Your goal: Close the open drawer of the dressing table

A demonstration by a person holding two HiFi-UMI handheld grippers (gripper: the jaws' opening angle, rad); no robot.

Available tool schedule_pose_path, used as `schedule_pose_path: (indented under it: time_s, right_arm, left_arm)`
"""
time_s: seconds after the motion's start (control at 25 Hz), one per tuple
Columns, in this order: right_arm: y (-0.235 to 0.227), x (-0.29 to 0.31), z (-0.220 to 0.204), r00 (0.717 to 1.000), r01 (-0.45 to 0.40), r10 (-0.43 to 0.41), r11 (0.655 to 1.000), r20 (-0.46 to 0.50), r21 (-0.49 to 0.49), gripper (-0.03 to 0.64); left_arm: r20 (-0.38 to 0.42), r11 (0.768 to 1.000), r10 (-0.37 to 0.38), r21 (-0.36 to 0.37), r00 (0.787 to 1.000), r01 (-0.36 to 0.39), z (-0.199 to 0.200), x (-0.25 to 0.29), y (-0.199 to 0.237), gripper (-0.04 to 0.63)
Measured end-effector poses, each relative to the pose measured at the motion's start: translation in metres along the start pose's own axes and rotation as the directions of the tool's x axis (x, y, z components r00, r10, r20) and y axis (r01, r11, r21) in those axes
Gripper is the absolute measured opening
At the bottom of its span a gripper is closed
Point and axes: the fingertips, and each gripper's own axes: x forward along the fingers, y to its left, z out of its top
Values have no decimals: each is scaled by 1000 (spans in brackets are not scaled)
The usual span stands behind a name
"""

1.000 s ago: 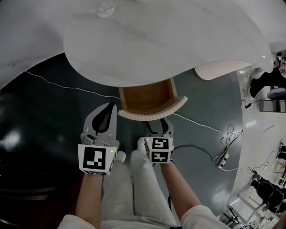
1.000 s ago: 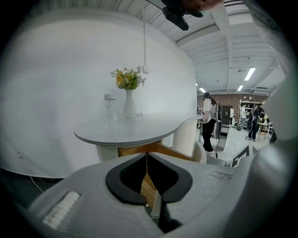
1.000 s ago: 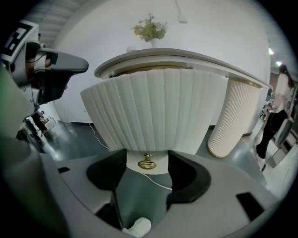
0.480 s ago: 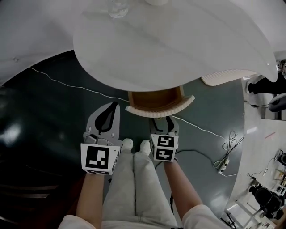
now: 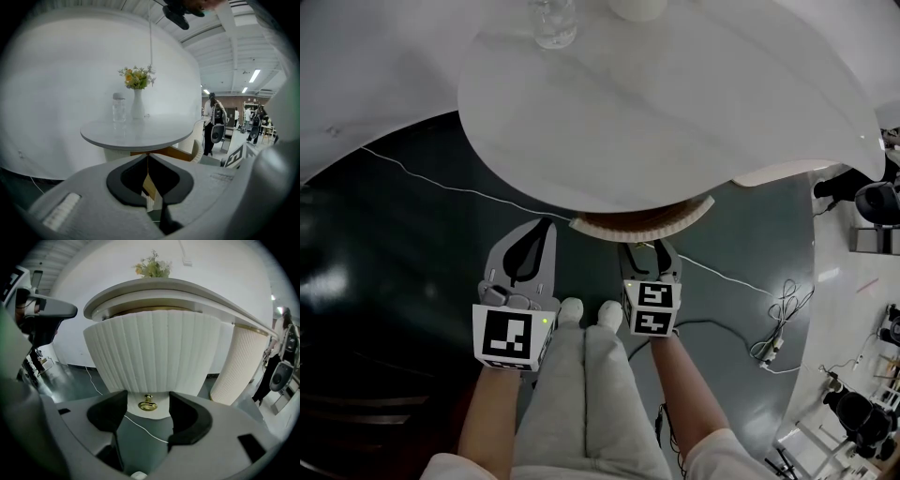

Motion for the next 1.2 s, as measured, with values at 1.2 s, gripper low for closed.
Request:
schedule_pose_path:
  time_s: [1.2]
  right_arm:
    - [-2, 50, 49, 994, 42, -36, 997, 103, -57, 275]
  left_arm:
    - [19, 998, 43, -39, 999, -42, -7, -10, 33, 18]
